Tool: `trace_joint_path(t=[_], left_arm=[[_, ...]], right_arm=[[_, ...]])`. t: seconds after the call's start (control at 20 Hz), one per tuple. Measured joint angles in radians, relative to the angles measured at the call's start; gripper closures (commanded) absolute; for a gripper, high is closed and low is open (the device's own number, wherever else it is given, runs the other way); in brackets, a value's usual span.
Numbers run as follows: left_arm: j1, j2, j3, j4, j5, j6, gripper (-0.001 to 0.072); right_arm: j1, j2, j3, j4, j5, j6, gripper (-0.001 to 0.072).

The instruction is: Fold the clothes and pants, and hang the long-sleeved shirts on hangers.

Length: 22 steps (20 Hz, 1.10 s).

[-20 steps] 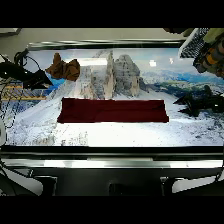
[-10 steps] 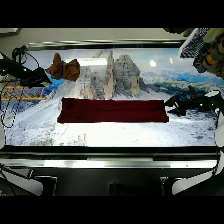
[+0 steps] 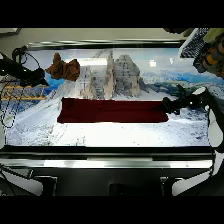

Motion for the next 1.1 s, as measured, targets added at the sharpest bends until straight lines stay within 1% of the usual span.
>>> trace_joint_path(t=[0.15, 0.25, 0.35, 0.45, 0.6, 0.85, 1.0, 1.1], left_arm=[[-0.009, 0.0, -0.035, -0.032, 0.004, 0.001, 0.0691], [-0.037, -0.003, -0.086, -0.087, 0.04, -0.004, 0.0691], [-0.09, -0.006, -0.161, -0.142, 0.108, -0.01, 0.0691], [-0.172, -0.01, -0.249, -0.204, 0.209, -0.032, 0.0691], [-0.329, -0.043, -0.343, -0.324, 0.397, -0.063, 0.0692], [-0.599, -0.151, -0.387, -0.626, 0.685, -0.079, 0.0693], [-0.726, -0.216, -0.393, -0.789, 0.82, -0.089, 0.0694], [-0.79, -0.257, -0.394, -0.887, 0.885, -0.09, 0.0694]], right_arm=[[0.005, 0.069, 0.045, -0.053, 0.042, 0.057, 0.0688], [0.006, 0.119, 0.096, -0.105, 0.084, 0.102, 0.0688], [0.006, 0.164, 0.152, -0.147, 0.128, 0.141, 0.0688], [0.006, 0.204, 0.209, -0.169, 0.166, 0.178, 0.0688], [0.006, 0.257, 0.277, -0.188, 0.219, 0.237, 0.0688], [0.006, 0.356, 0.315, -0.199, 0.269, 0.295, 0.0688], [0.006, 0.408, 0.32, -0.204, 0.289, 0.315, 0.0688], [0.006, 0.435, 0.321, -0.205, 0.294, 0.326, 0.0688]])
